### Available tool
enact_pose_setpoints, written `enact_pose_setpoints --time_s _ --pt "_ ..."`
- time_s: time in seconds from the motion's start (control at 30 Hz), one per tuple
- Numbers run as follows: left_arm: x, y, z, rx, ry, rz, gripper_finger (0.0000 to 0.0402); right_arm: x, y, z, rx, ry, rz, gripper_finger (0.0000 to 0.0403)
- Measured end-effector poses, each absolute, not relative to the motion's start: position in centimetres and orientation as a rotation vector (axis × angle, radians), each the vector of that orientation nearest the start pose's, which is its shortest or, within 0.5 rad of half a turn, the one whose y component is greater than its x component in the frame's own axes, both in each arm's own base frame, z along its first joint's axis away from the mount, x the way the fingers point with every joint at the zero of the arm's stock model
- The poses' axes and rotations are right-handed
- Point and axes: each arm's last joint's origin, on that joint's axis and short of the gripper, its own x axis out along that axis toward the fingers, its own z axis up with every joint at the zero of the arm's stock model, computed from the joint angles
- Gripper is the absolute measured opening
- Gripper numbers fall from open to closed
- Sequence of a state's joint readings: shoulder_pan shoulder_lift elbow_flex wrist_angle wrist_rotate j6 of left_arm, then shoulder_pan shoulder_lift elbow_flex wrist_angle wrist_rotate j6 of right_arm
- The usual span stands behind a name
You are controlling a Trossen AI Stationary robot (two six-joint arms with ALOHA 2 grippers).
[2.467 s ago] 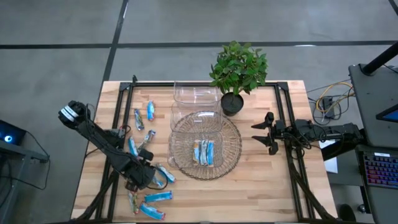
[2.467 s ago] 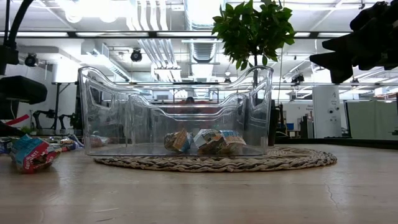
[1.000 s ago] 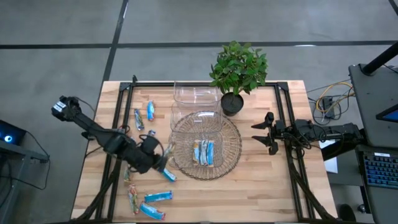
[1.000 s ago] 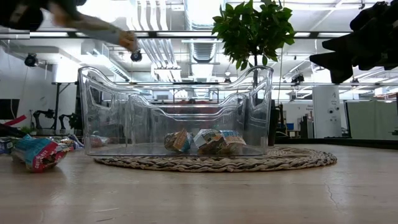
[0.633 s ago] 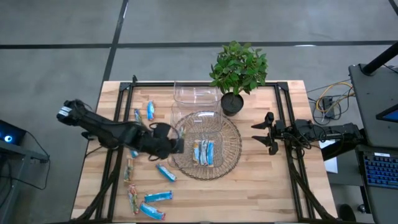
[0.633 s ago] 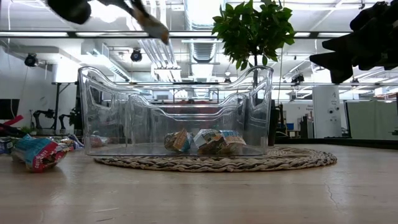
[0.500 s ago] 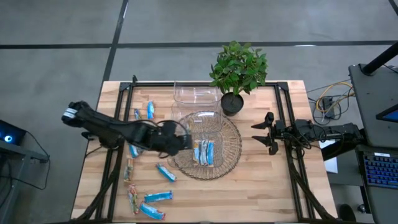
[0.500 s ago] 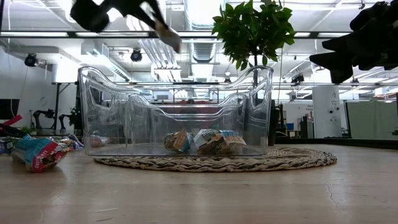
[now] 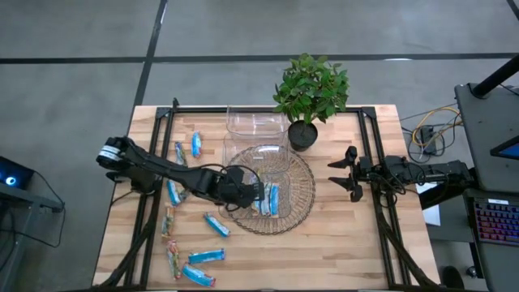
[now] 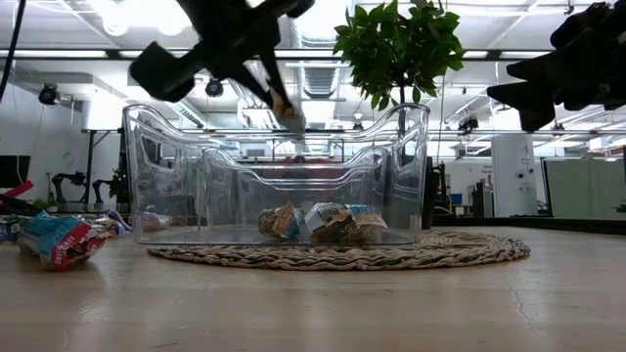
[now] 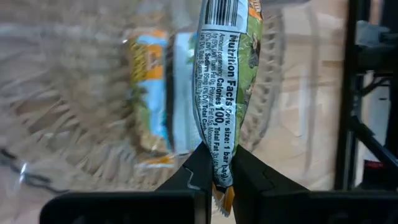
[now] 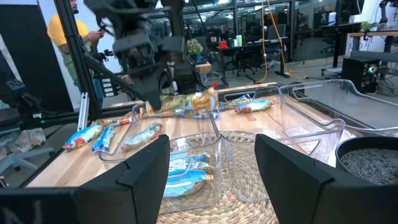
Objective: Pick and place Granola Bars by type
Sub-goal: Put the yellow granola bar into the bottom transparent bin
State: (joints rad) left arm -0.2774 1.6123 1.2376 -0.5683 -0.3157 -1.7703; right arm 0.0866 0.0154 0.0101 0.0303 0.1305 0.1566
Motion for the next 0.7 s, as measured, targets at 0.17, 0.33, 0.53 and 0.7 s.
enact_pose_setpoints --time_s 0.17,0.33,0.53,0.7 --pt "32.3 -8.6 24.3 -1.376 0.618 0.817 0.0013 9.8 0.5 16.9 0.159 -0.028 -0.042 0.0224" --pt "31.9 -8.5 23.1 -1.399 0.647 0.849 0.0013 9.8 0.5 16.9 0.159 -0.028 -0.042 0.0224" --pt "31.5 -8.6 22.7 -1.417 0.707 0.860 0.0012 9.8 0.5 16.9 0.159 -0.027 -0.042 0.0224" --pt "31.4 -8.6 22.7 -1.436 0.757 0.900 0.0010 9.8 0.5 16.9 0.159 -0.028 -0.042 0.0224"
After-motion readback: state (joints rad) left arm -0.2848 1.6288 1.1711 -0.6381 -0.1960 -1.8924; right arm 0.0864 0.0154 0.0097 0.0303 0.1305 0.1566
